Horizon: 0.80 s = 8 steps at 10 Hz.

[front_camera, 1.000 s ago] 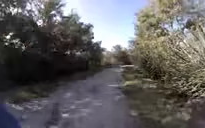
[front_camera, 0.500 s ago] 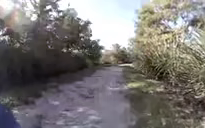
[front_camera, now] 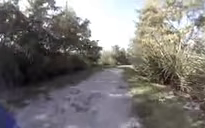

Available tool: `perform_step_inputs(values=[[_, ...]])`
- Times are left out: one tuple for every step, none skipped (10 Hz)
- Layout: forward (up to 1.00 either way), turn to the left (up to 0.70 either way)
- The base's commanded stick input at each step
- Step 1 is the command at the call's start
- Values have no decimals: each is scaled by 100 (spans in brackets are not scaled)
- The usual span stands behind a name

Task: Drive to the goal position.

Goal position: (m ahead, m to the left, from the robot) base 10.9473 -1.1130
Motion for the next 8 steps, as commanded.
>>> perform_step_inputs(values=[[70, 0], [70, 0], [70, 0], [70, 0], [70, 0], [70, 0], [70, 0], [70, 0]])
